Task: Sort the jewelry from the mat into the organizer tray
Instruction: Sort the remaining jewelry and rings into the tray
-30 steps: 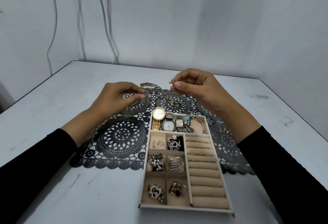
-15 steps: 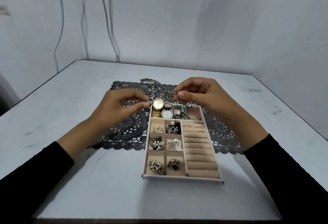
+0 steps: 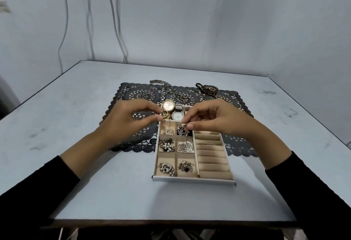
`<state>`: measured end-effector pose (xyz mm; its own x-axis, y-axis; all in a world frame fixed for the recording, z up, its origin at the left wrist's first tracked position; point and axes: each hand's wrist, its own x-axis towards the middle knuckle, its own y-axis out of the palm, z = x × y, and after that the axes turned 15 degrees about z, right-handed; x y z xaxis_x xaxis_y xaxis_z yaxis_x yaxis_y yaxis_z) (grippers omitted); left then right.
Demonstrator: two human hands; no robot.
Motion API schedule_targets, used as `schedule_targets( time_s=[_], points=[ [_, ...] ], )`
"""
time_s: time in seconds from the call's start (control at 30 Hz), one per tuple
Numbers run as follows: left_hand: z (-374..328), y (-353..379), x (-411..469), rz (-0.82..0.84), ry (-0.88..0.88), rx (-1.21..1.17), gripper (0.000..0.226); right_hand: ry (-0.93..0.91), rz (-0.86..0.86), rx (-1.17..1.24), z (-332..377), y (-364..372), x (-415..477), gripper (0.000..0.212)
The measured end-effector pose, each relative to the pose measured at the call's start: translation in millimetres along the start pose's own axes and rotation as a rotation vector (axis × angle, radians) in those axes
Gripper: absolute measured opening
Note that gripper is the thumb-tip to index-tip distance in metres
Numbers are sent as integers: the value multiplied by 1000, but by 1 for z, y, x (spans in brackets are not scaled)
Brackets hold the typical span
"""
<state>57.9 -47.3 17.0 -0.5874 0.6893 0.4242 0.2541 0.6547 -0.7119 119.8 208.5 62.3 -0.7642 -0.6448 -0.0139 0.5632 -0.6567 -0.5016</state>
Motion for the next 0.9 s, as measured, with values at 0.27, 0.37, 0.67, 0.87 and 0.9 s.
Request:
schedule_targets(
  time_s=[0.27, 0.37, 0.67, 0.87, 0.9],
  points=[
    [1, 2, 0, 4, 12, 16, 19, 104, 53, -181, -2, 5, -1, 13],
    [2, 2, 0, 2, 19, 19, 19, 117, 63, -250, -1, 6, -2, 11],
    [2, 3, -1, 14, 41, 30, 20, 194, 118, -371, -3, 6, 3, 14],
    [2, 3, 0, 9, 53, 34, 19, 211, 135, -404, -6, 8, 9, 14],
    [2, 3, 0, 8, 55, 34, 19, 213, 129, -406, -7, 9, 10, 13]
  ],
)
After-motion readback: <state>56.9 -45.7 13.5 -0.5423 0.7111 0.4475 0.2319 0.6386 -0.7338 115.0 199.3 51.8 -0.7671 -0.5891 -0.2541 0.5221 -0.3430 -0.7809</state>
